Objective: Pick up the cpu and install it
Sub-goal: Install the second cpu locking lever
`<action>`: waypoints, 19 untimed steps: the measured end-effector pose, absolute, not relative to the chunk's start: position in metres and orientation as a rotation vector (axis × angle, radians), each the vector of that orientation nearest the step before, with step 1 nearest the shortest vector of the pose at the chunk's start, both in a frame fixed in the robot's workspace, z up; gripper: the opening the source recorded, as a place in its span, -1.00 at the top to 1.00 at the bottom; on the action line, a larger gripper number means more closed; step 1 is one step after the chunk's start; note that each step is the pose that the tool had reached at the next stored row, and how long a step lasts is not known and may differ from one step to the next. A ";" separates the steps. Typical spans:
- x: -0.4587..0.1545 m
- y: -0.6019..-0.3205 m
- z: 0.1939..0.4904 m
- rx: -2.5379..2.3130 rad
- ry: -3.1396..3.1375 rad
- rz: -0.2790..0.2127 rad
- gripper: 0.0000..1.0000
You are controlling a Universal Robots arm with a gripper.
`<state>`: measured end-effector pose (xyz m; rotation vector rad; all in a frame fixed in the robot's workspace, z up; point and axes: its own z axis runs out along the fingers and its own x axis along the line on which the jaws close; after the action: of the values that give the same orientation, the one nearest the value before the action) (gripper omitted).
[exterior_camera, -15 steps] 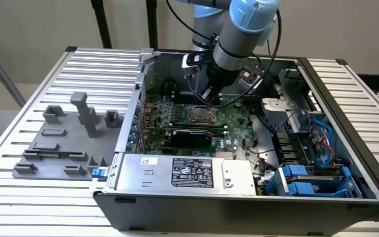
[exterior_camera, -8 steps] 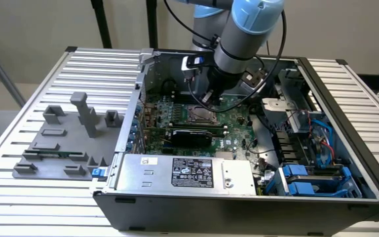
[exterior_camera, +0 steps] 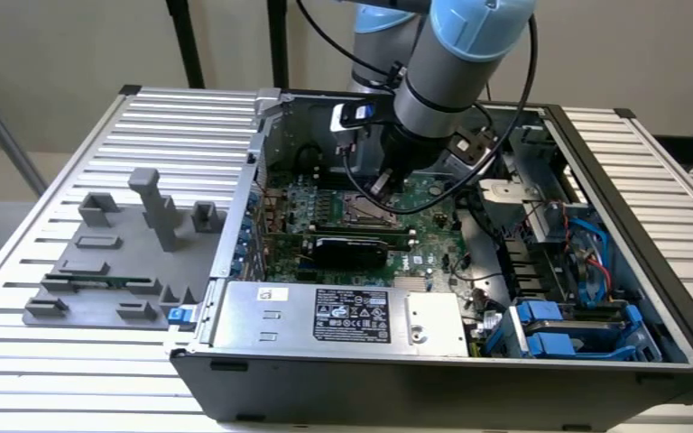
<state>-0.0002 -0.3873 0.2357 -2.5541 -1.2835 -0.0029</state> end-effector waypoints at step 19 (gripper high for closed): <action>-0.036 -0.410 0.243 -2.551 -1.280 0.010 0.79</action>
<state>-0.0360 -0.4103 0.2435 -2.5510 -1.2799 0.0098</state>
